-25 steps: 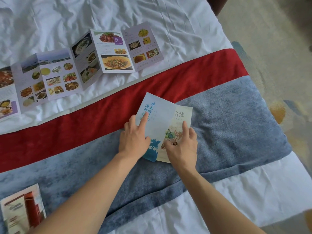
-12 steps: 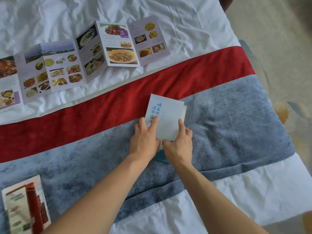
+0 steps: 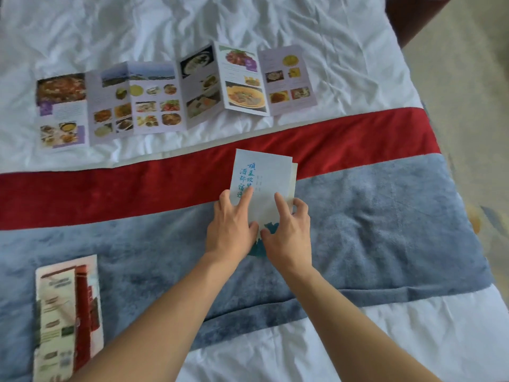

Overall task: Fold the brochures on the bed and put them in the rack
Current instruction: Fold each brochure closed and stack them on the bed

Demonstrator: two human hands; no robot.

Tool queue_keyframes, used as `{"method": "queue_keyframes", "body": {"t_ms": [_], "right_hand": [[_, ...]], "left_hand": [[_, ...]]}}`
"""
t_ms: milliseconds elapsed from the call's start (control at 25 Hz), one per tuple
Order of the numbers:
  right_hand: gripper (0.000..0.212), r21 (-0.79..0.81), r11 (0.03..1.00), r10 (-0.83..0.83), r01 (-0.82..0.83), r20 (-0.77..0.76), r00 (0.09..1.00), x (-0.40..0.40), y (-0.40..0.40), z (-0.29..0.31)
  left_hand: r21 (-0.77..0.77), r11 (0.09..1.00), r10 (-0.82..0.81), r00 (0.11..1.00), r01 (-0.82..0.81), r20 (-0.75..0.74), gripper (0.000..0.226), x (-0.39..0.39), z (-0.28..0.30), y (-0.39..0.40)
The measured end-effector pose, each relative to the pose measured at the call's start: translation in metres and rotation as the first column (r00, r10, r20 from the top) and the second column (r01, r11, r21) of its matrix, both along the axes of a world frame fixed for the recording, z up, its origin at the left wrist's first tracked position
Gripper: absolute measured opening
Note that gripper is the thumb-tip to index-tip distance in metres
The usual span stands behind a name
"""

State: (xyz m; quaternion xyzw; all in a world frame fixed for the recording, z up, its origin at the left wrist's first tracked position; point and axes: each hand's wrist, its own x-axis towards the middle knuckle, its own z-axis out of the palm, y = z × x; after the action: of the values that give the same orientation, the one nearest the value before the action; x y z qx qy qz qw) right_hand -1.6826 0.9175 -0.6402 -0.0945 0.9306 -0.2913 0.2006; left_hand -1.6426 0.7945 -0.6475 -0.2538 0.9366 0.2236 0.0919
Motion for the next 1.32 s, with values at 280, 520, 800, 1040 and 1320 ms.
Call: {"method": "queue_keyframes", "body": {"t_ms": [280, 520, 800, 1040, 1320], "right_hand": [[0.071, 0.023, 0.951, 0.308, -0.307, -0.07, 0.949, 0.068, -0.095, -0.003], [0.066, -0.053, 0.909, 0.412, -0.413, -0.014, 0.911, 0.166, -0.163, -0.004], [0.066, -0.038, 0.87, 0.492, -0.492, -0.005, 0.87, 0.257, -0.215, -0.001], [0.066, 0.037, 0.856, 0.513, -0.515, 0.061, 0.856, 0.298, -0.231, -0.008], [0.068, 0.12, 0.852, 0.498, -0.51, 0.117, 0.859, 0.327, -0.225, -0.026]], "left_hand": [[-0.043, 0.975, 0.216, 0.976, -0.218, -0.038, 0.074, 0.104, 0.003, -0.087], [-0.115, 0.947, 0.299, 0.954, -0.299, -0.02, 0.075, 0.219, 0.007, -0.15], [-0.08, 0.92, 0.383, 0.924, -0.383, -0.018, 0.075, 0.322, 0.003, -0.199], [0.005, 0.918, 0.397, 0.918, -0.397, 0.006, 0.072, 0.366, -0.008, -0.212], [0.038, 0.927, 0.37, 0.927, -0.373, 0.07, 0.07, 0.389, -0.029, -0.206]]}}
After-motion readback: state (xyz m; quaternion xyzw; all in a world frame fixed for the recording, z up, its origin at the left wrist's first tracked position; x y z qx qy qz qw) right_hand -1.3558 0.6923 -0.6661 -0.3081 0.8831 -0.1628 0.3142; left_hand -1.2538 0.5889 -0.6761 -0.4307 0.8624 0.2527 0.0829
